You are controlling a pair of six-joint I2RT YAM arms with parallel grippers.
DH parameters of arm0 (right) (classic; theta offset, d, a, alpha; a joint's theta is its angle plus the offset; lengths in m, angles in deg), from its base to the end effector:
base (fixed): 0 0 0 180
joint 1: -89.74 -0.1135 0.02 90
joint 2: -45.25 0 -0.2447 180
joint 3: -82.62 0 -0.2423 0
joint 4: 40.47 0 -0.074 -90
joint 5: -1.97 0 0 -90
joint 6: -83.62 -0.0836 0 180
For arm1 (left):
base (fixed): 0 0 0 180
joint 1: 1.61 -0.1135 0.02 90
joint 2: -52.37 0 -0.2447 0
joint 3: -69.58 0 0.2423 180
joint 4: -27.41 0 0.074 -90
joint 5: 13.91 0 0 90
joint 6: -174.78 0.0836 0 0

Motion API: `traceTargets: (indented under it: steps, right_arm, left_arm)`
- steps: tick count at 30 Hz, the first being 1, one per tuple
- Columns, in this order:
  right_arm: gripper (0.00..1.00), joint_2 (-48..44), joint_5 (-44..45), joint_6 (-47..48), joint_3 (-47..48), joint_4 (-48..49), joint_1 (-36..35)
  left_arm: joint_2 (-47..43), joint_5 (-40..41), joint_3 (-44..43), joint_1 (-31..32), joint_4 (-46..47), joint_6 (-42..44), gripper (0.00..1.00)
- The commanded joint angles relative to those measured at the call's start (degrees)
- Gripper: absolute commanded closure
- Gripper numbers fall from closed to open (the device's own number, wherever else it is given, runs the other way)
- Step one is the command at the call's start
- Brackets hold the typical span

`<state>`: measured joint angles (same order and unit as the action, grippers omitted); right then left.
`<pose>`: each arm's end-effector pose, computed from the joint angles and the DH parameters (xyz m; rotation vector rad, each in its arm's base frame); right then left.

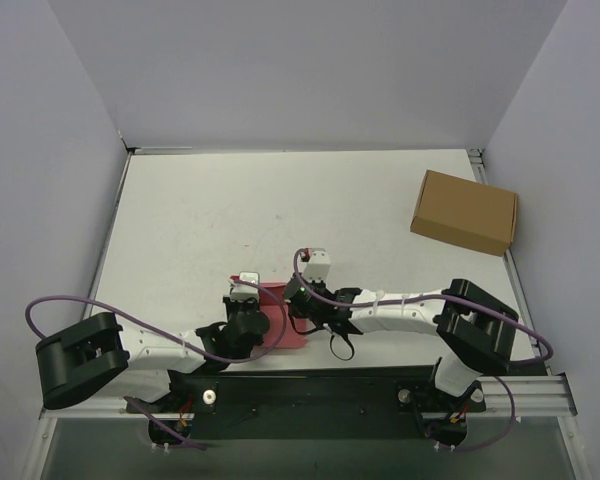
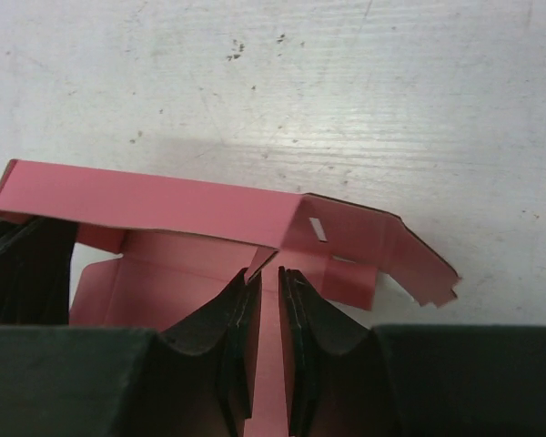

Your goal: Fold the paper box

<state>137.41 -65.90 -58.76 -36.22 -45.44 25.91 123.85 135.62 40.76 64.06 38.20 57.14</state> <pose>0.1868 0.3087 0.1443 -0.0012 2.2430 0.7355 0.1560 -0.1701 0.1199 0.0444 1.8414 -0.0204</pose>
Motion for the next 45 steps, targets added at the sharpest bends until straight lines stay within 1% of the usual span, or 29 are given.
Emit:
traceTargets:
  steps: [1, 4, 8, 11, 12, 14, 16, 17, 20, 22, 23, 25, 27, 28, 30, 39, 45]
  right_arm:
    - [0.84, 0.83, 2.66, 1.76, 2.57, 0.12, -1.03]
    - [0.84, 2.41, 0.82, 0.44, 2.83, 0.04, -0.59]
    - [0.86, 3.11, -0.42, -0.35, 2.74, -0.22, -0.68]
    - [0.85, 1.1, 1.59, 0.09, 3.27, -2.5, -1.91]
    - [0.84, -0.04, 1.95, -0.7, 3.36, -5.03, -2.08]
    - [0.81, -1.45, 2.39, -2.37, 1.17, -6.46, -2.0]
    - [0.76, -3.73, 2.48, -5.18, -1.11, -6.82, -1.82]
    - [0.7, -4.44, 2.57, -5.97, -3.47, -7.08, -1.73]
    - [0.66, -7.25, 2.66, -8.79, -6.65, -7.17, -1.03]
    - [0.68, -7.61, 2.13, -9.32, -7.28, -7.08, -0.07]
    - [0.73, -7.35, 1.69, -9.49, -7.54, -6.91, 0.2]
    - [0.8, -6.73, 0.81, -10.2, -7.54, -6.64, 0.64]
    - [0.84, -5.85, 0.28, -10.46, -7.28, -6.55, 0.9]
    - [0.92, -5.59, 0.37, -11.07, -7.19, -6.64, 1.25]
    - [0.96, -4.89, 0.46, -11.87, -7.1, -7.26, 1.78]
    - [0.98, -0.76, -1.12, -11.52, -5.26, -5.06, 2.66]
    - [0.98, -1.28, 0.28, -10.29, -4.99, -2.34, 2.66]
  left_arm:
    - [0.76, -0.55, -0.81, 0.69, 2.3, -0.05, 1.0]
    - [0.76, -0.55, -0.73, 0.69, 2.21, -0.14, 1.0]
    - [0.41, -0.29, -0.81, 0.78, 1.95, -0.14, 1.0]
    - [0.15, -0.29, -0.81, 0.69, 1.16, -0.4, 1.0]
    - [0.15, -0.2, -1.07, 0.6, 0.81, -0.4, 1.0]
    - [0.15, 0.32, -1.43, 0.6, -0.07, -1.36, 1.0]
    - [0.06, 0.41, -1.6, 0.6, -1.65, -1.98, 1.0]
    - [-0.11, 0.59, -1.52, 0.6, -1.66, -2.33, 1.0]
    - [-0.47, 0.33, -1.08, 0.69, -1.05, -2.42, 1.0]
    - [-0.47, 0.24, -0.99, 0.69, -0.95, -2.42, 1.0]
    - [-0.38, 0.06, -1.08, 0.69, -0.87, -2.42, 1.0]
    - [-0.38, 0.15, -1.08, 0.78, -0.87, -2.16, 1.0]
    - [-0.38, 0.06, -0.99, 0.78, -0.78, -2.16, 1.0]
    - [-0.38, 0.06, -1.08, 0.69, -0.78, -2.16, 1.0]
    - [-0.38, 0.06, -0.99, 0.69, -0.6, -2.16, 1.0]
    - [-0.29, 0.24, -0.73, 0.69, -0.16, -2.07, 1.0]
    - [-0.12, 0.06, -0.46, 0.78, 0.27, -1.98, 1.0]
